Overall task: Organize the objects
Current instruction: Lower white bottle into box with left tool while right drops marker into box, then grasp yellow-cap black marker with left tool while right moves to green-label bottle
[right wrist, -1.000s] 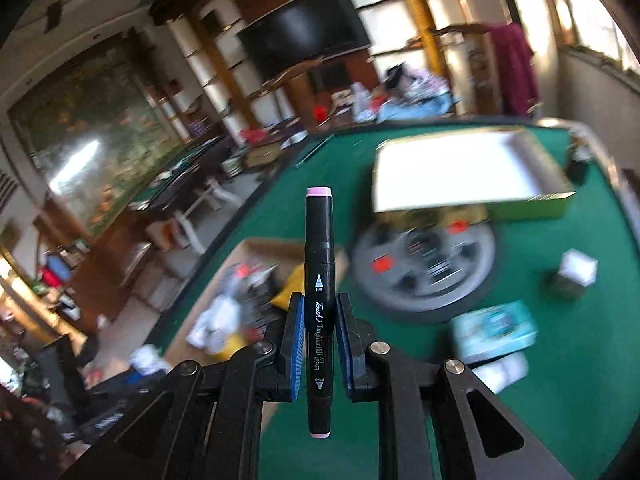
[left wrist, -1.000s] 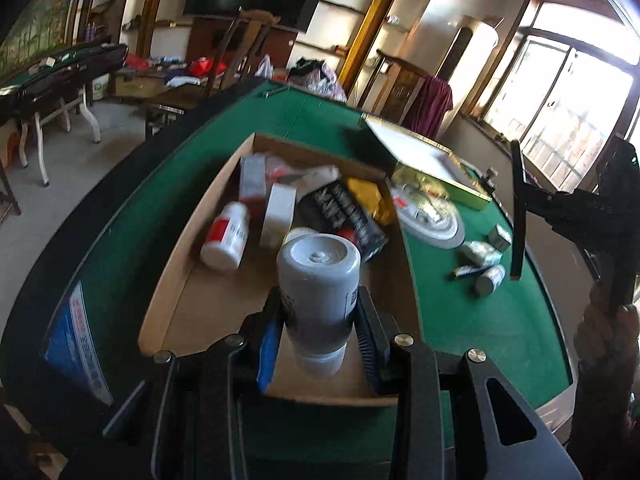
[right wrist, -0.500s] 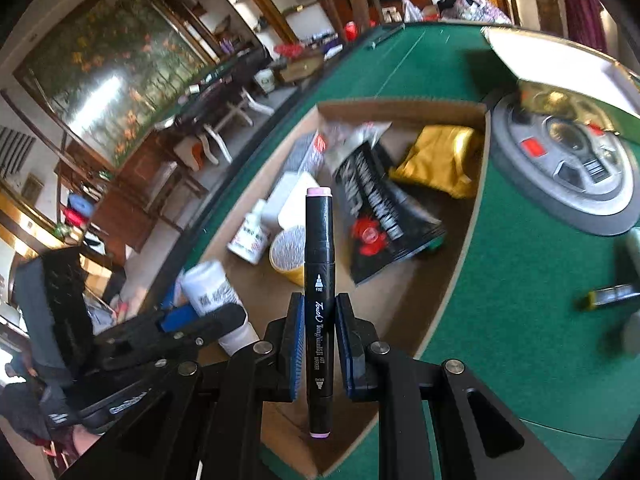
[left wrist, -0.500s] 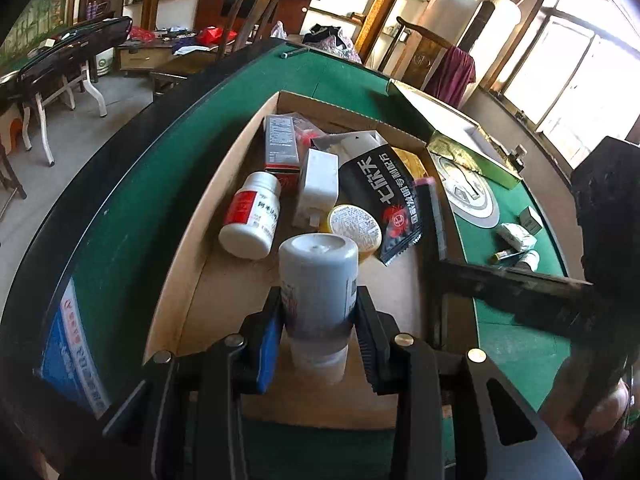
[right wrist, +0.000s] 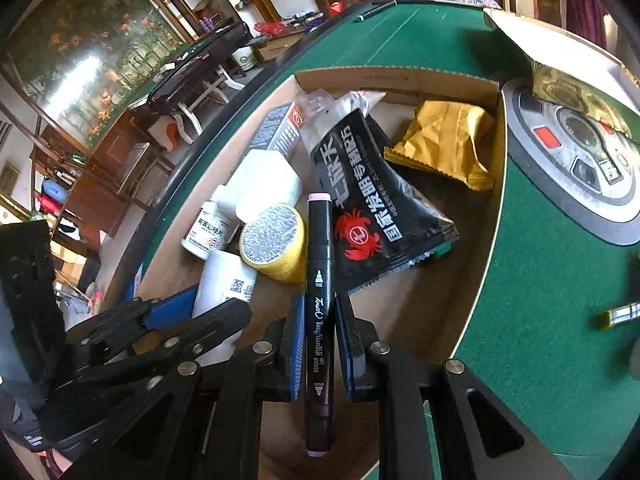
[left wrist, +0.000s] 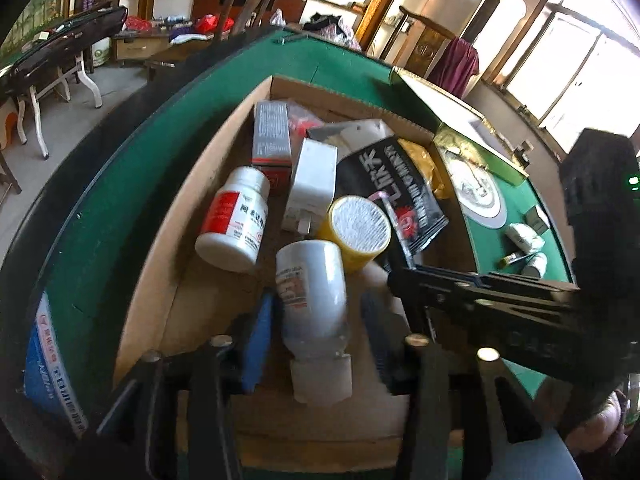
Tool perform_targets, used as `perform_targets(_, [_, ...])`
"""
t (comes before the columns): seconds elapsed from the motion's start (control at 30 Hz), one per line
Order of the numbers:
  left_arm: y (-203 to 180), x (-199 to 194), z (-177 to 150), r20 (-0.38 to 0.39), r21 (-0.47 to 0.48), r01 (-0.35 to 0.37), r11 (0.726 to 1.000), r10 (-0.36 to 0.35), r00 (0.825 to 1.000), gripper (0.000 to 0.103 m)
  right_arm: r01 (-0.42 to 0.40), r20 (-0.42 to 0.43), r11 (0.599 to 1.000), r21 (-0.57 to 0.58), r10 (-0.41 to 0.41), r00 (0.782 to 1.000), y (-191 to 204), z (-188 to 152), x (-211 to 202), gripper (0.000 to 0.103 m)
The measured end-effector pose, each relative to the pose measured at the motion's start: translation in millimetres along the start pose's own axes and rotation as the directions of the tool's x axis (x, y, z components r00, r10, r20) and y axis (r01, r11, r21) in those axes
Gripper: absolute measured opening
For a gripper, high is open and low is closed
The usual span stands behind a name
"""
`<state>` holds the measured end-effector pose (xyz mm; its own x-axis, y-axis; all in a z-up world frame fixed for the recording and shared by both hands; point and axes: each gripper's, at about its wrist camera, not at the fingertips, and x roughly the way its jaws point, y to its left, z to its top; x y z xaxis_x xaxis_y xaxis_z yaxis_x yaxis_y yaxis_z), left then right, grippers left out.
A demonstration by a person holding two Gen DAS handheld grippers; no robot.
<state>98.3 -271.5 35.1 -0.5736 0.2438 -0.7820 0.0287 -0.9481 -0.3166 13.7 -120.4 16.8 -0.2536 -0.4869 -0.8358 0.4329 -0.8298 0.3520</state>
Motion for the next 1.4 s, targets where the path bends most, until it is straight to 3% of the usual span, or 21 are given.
perform_targets(0.07, [-0.6, -11.5, -1.0, 0.038, -0.002, -0.013, 1.000, 0.013, 0.999, 0.067, 0.012, 0.006, 1.000, -0.005, -0.012, 1.000, 3.3, 0.1, -1.1, 0.018])
perform_targets(0.17, [0.2, -27.1, -0.4, 0.075, -0.017, 0.002, 1.000, -0.001, 0.997, 0.075, 0.039, 0.011, 0.999, -0.002, -0.039, 0.999, 5.2, -1.3, -1.6, 0.024])
perform_targets(0.23, [2.1, -39.4, -1.3, 0.106, -0.034, 0.013, 0.999, -0.009, 0.994, 0.081, 0.051, 0.032, 0.999, -0.002, -0.051, 0.998, 6.4, -3.8, -6.9, 0.055])
perform_targets(0.4, [5.4, -61.1, -2.6, 0.175, -0.050, 0.007, 0.999, 0.002, 0.985, 0.085, 0.128, 0.145, 0.991, -0.048, -0.120, 0.982, 17.5, -11.3, -38.5, 0.077])
perform_targets(0.43, [5.5, -63.0, -2.2, 0.183, -0.055, 0.007, 0.998, 0.003, 0.983, 0.086, 0.158, 0.177, 0.986, -0.054, -0.147, 0.973, 19.1, -13.3, -47.2, 0.086])
perform_targets(0.5, [3.5, -67.9, -1.8, 0.200, -0.066, 0.012, 0.998, 0.001, 0.980, 0.086, 0.217, 0.240, 0.974, -0.059, -0.197, 0.951, 21.5, -17.7, -63.8, 0.092])
perform_targets(0.77, [-28.9, -79.6, -3.2, 0.239, -0.002, -0.014, 1.000, 0.014, 0.971, 0.086, 0.453, 0.411, 0.890, -0.049, -0.395, 0.822, 14.8, -28.8, -108.7, 0.099])
perform_targets(0.93, [-62.5, -73.7, -2.6, 0.229, 0.079, -0.047, 0.996, 0.027, 0.973, 0.086, 0.456, 0.416, 0.890, 0.008, -0.418, 0.808, -17.1, -34.1, -126.8, 0.102])
perform_targets(1.2, [-110.9, -55.5, -2.4, 0.165, 0.165, -0.005, 0.986, -0.023, 0.986, 0.086, 0.453, 0.399, 0.876, 0.164, -0.479, 0.782, -86.8, -40.9, -152.9, 0.102])
perform_targets(1.3, [-128.3, -43.3, -2.1, 0.110, 0.184, 0.040, 0.982, -0.061, 0.992, 0.086, 0.468, 0.396, 0.857, 0.214, -0.514, 0.761, -113.5, -45.3, -164.7, 0.102])
perform_targets(1.4, [-146.5, -32.1, -3.1, 0.061, 0.209, 0.081, 0.975, -0.095, 0.994, 0.086, 0.500, 0.398, 0.822, 0.272, -0.569, 0.719, -145.1, -49.6, -180.8, 0.102])
